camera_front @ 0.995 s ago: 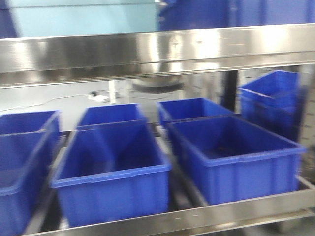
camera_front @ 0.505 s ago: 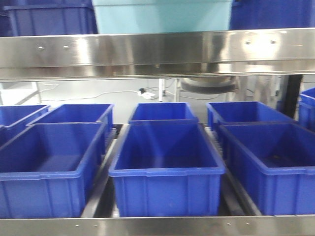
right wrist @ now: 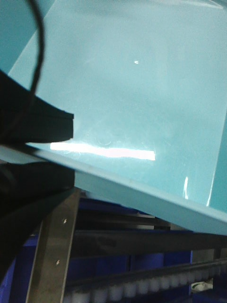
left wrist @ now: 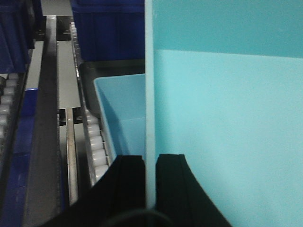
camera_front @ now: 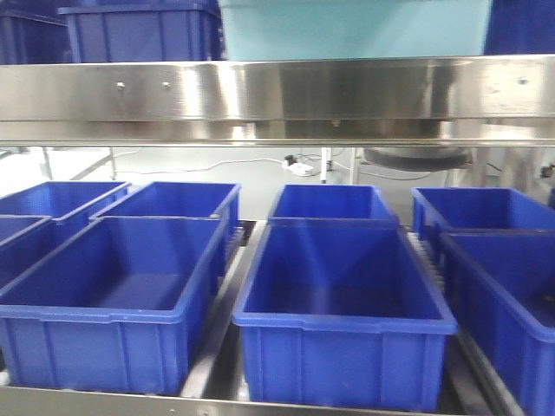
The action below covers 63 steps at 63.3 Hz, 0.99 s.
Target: Move two blue bins to right shelf middle
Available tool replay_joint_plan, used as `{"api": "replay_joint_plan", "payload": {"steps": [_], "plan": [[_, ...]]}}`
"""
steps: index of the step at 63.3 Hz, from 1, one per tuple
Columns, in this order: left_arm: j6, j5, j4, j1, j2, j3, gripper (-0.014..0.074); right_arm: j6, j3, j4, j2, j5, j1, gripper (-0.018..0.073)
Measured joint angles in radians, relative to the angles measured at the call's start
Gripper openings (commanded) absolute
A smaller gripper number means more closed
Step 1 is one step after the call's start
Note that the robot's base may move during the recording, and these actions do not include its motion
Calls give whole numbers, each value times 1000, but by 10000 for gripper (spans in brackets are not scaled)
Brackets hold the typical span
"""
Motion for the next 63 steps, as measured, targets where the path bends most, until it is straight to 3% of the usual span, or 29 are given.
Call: {"api": "replay_joint_plan", "payload": {"steps": [63], "plan": [[0,0,0,0,0,0,-111,0,0,0,0,0,0,-153]]}}
